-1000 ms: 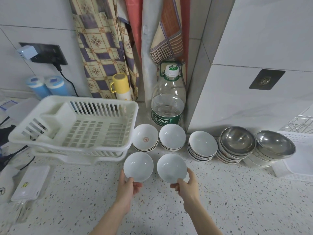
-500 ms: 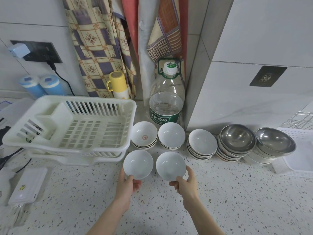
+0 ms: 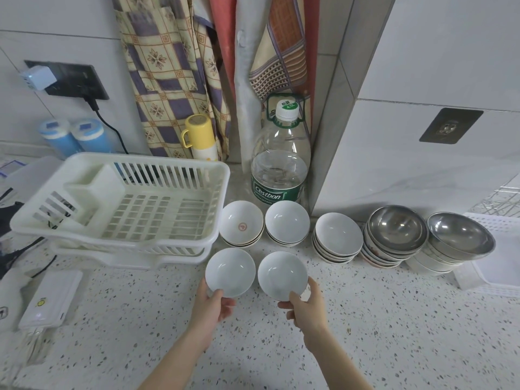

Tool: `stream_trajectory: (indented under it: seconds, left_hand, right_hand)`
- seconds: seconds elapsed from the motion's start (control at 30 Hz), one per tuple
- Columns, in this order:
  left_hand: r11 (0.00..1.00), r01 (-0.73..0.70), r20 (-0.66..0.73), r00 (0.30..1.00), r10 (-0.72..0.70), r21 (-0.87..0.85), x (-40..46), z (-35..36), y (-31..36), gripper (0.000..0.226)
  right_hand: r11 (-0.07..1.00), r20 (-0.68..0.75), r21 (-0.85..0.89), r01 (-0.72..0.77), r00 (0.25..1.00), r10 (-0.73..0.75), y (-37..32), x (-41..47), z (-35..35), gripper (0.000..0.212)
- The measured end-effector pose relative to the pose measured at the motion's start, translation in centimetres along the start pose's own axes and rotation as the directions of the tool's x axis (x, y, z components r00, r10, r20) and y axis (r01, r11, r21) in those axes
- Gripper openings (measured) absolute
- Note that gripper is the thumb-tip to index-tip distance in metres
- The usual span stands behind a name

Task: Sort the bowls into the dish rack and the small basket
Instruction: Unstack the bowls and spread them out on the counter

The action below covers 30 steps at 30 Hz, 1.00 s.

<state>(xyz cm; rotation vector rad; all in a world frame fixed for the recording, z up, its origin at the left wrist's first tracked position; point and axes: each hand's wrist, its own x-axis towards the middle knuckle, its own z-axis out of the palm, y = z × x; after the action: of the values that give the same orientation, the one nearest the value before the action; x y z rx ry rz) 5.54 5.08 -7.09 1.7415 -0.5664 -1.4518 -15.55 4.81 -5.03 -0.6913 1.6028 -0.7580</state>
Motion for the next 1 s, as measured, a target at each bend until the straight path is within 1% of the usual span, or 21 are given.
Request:
stream_trajectory:
  seconds: [0.1,0.23,0.4,0.57,0.7,0.77,0.83,0.87,0.93,1.0]
  left_hand:
    - [0.999,0.031,0.005,1.0,-0.031,0.017,0.0,-0.1,0.3,0.05]
    - [0.998,0.04,0.018,0.999,-0.041,0.056,-0.2,-0.1,0.6,0.05]
    - [0.996,0.04,0.042,0.998,-0.043,0.083,-0.3,-0.1,0.7,0.051]
    - [0.989,0.051,0.06,0.996,-0.06,0.139,-0.5,0.2,0.5,0.064]
    - [0.984,0.032,0.067,0.997,-0.044,0.173,-0.9,-0.2,0.6,0.061]
    - [0.976,-0.008,0.043,0.999,-0.002,0.217,-1.2,-0.3,0.8,0.057]
    - [0.956,-0.086,-0.046,0.994,0.103,0.282,-1.4,-0.3,1.0,0.061]
    - [0.943,-0.132,-0.093,0.981,0.168,0.307,-1.5,-0.3,1.2,0.062]
    - [0.924,-0.216,-0.122,0.957,0.265,0.314,-1.6,0.3,2.1,0.057]
    - [0.93,-0.243,-0.101,0.955,0.28,0.275,-1.3,1.4,3.3,0.056]
  right_hand:
    - [1.0,0.041,-0.009,-0.03,0.999,0.03,-0.2,-0.2,-0.3,0.056]
    - [0.997,0.056,-0.05,-0.055,0.997,0.058,-0.7,-0.2,-0.9,0.057]
    - [0.998,0.02,-0.062,-0.023,1.0,0.024,-1.3,-0.1,-1.2,0.055]
    - [0.996,0.012,-0.071,-0.059,0.998,0.06,-1.5,-0.3,-1.2,0.053]
    - [0.991,-0.006,-0.113,-0.071,0.997,0.071,-1.3,-0.6,-1.1,0.052]
    - [0.973,-0.093,-0.228,-0.032,0.996,0.011,-1.4,-0.4,-1.3,0.053]
    - [0.933,-0.176,-0.357,0.044,0.978,-0.113,-1.9,-0.2,-1.7,0.05]
    - [0.925,-0.191,-0.37,0.081,0.968,-0.161,-2.3,0.0,-1.9,0.045]
    - [0.939,-0.198,-0.322,0.124,0.961,-0.195,-3.5,0.8,-1.9,0.034]
    - [0.947,-0.187,-0.299,0.12,0.965,-0.181,-4.8,2.0,-1.5,0.029]
